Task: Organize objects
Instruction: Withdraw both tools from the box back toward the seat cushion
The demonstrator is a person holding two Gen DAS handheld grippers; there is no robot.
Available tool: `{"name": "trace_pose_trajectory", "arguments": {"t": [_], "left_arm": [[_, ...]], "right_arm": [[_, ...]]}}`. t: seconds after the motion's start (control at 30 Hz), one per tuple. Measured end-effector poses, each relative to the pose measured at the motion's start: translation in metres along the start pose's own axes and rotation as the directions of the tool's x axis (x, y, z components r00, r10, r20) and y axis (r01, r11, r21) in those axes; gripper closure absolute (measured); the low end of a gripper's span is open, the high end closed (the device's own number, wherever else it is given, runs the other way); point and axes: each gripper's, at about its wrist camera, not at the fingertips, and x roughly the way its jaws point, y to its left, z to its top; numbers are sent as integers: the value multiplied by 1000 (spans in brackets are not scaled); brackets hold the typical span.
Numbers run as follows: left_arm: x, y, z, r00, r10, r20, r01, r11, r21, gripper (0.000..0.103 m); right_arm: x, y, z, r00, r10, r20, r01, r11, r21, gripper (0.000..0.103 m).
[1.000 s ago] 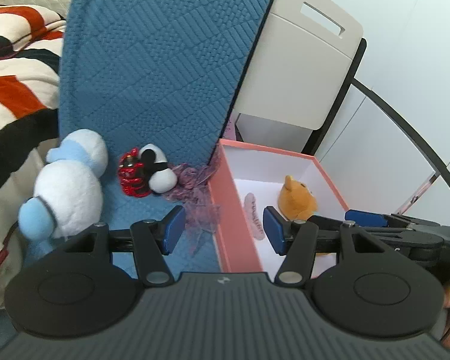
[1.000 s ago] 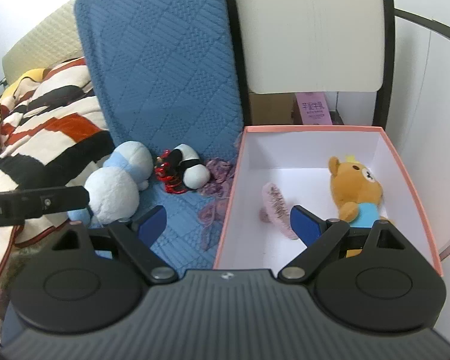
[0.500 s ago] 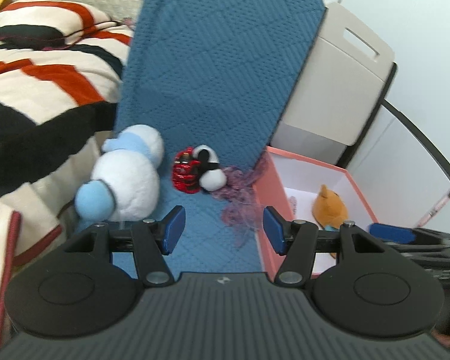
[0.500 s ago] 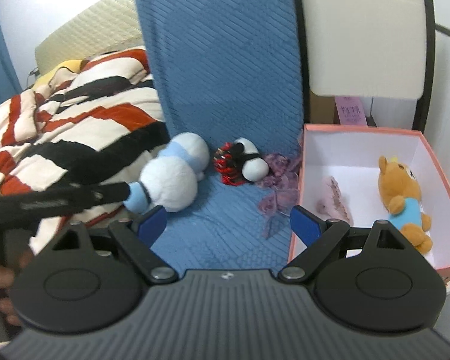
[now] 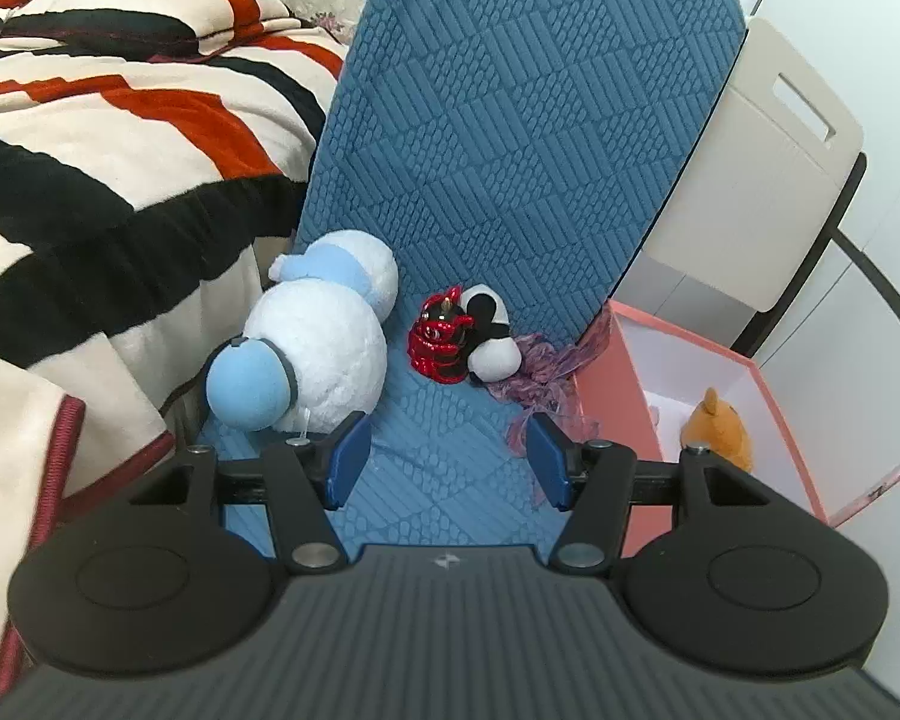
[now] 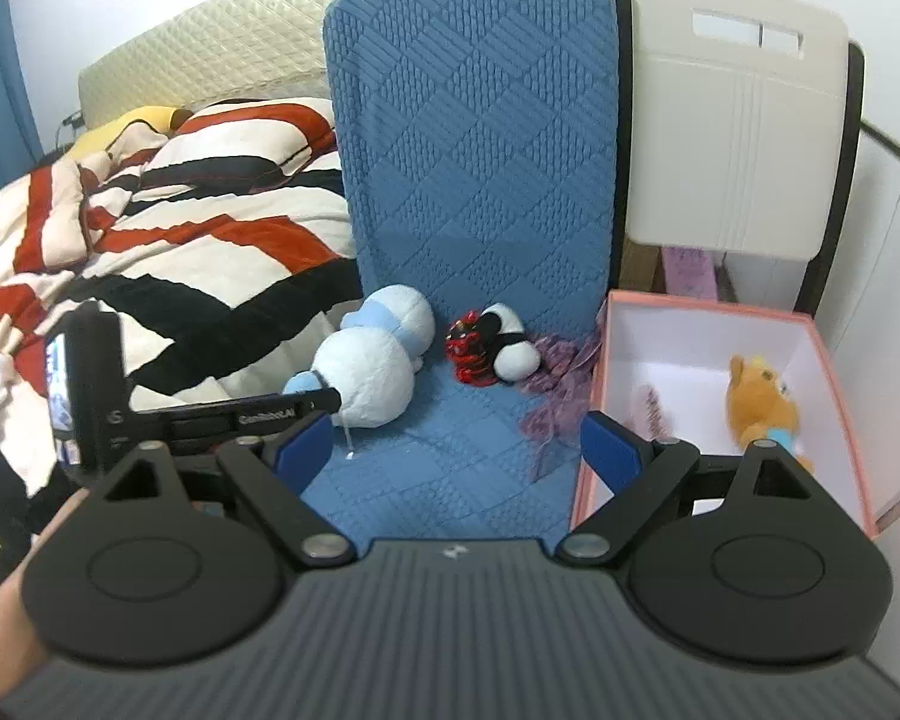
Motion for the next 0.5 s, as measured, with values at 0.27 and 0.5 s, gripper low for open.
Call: {"name": "trace_pose_trajectory", "arguments": {"t": [0.27,0.5], "left_arm": [[18,-11,0,1000,-15,-15,15,1000,11,40],[29,-17,4,999,-27,-17,28,999,28,40]], "right_arm": [[5,-12,1,1000,13,-15,-12,999,50,12],[12,-11,2,1000,3,-22,-2,999,38,12]]}}
